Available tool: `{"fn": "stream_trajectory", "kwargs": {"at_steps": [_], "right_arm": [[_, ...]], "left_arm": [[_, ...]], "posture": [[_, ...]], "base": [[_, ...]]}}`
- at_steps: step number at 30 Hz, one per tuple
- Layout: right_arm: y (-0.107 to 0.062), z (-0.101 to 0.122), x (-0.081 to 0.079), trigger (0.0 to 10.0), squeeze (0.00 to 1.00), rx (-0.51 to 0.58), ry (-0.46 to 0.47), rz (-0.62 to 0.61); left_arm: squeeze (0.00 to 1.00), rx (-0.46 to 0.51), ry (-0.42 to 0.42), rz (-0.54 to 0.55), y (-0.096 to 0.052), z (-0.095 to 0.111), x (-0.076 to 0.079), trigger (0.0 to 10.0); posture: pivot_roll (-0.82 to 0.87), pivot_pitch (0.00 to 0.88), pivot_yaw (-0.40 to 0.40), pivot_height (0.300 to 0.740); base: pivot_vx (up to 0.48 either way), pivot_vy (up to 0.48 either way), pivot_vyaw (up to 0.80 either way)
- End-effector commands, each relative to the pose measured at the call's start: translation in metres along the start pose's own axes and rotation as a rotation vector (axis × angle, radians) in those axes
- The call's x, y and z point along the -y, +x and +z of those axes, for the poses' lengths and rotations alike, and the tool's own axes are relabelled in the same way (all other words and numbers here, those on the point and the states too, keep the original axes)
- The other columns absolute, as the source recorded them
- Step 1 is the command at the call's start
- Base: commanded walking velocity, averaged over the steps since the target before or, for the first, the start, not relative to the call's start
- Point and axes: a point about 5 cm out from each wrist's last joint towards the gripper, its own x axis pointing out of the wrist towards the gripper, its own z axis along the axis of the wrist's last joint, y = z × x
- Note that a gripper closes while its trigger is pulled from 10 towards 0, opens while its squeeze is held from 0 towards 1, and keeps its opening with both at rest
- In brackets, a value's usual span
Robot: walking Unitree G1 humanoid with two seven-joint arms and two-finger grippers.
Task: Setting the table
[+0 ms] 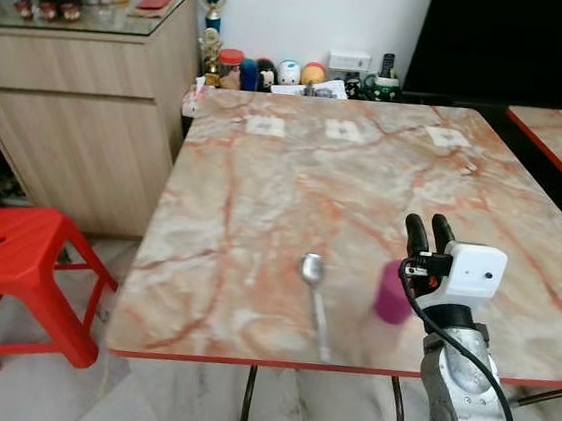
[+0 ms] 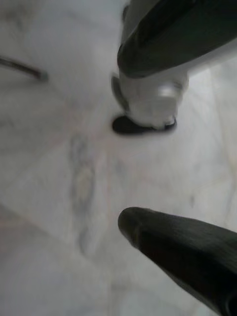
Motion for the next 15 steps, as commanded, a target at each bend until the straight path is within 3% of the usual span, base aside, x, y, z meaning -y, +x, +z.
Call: {"fn": "stream_trajectory", "kwargs": {"at_steps": [1,3,7,12,15], "right_arm": [[-0.001,0.003,0.006,10.0,0.00,0.008,-0.019,-0.004],[-0.001,0.001,0.006,10.0,0.00,-0.002,-0.020,0.000],[-0.002,-0.001,0.006,10.0,0.00,-0.012,-0.020,0.001],[-0.006,-0.011,0.010,10.0,0.00,-0.064,-0.025,-0.013],[-0.008,-0.017,0.013,10.0,0.00,-0.095,-0.029,-0.032]], "left_arm": [[0.00,-0.022,-0.003,0.004,-0.002,-0.005,-0.001,10.0],[0.00,-0.031,0.000,0.016,-0.004,-0.008,-0.012,10.0],[0.00,-0.034,0.003,0.016,-0.005,-0.009,-0.013,10.0],[0.00,-0.024,0.036,-0.008,-0.001,-0.004,0.001,10.0],[0.00,-0.025,0.045,-0.017,0.000,-0.004,0.005,10.0]], "posture": [[0.01,0.064,-0.020,0.740],[0.01,0.064,-0.021,0.740],[0.01,0.064,-0.021,0.740],[0.01,0.062,-0.026,0.740],[0.01,0.061,-0.026,0.740]], "base": [[0.000,0.480,0.00],[0.000,0.240,0.00],[0.000,0.000,0.00],[0.000,0.000,0.00],[0.000,-0.360,0.00]]}}
